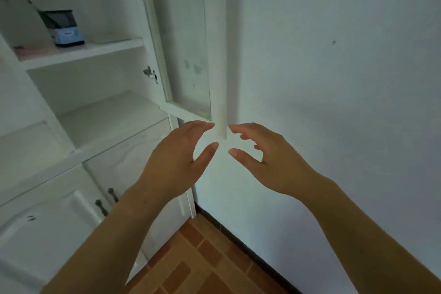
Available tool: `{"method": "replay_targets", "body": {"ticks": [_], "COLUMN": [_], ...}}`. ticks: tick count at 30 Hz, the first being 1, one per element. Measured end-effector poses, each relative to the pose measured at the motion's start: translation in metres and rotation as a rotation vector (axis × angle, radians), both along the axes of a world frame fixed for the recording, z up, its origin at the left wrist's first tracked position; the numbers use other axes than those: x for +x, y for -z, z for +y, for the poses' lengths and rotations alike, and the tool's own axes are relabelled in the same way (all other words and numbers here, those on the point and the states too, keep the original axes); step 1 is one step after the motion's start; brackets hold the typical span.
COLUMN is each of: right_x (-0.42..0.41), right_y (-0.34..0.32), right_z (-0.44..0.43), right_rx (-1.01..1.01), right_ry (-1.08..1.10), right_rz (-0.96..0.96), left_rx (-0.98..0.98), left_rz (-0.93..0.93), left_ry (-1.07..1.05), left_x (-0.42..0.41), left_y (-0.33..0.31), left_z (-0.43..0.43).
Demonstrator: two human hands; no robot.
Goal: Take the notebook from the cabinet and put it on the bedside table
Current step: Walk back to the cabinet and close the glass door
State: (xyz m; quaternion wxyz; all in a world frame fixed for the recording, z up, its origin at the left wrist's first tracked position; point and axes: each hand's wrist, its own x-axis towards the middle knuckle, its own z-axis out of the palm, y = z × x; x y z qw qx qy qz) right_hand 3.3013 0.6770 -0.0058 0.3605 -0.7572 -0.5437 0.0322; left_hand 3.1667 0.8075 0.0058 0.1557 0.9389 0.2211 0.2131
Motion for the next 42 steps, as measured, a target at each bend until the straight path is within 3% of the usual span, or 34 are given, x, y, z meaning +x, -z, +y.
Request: {"method": "replay_targets", "body": {"ticks": [8, 16, 22, 32, 42], "right_x": [0.079, 0.111, 0.130, 0.161, 0.189], "right_y": [-0.019, -0.057, -0.105, -0.154, -0.228], "right_z": [0.061, 0.106, 0.137, 0.175, 0.197], "right_rx": [0.048, 0.133, 0.265, 0.536, 0.690], "right_ry": [-0.050, 0.041, 0.080, 0.102, -0.034], "right_rz": [0.001, -0.034, -0.120, -0.079, -0.022], "left_rx": [0.042, 0.172, 0.260, 0.352, 0.359], "left_rz": [-0.043, -0.131, -0.216, -0.260, -0.429], "left_ry": [-0.006, 0.090, 0.108, 0.134, 0.064], "left_x": [0.071, 0.115, 0.139, 0.155, 0.175], "left_y": [-0.015, -0.059, -0.100, -0.168, -0.234], "left_z": [0.057, 0.116, 0.156, 0.199, 0.209]}}
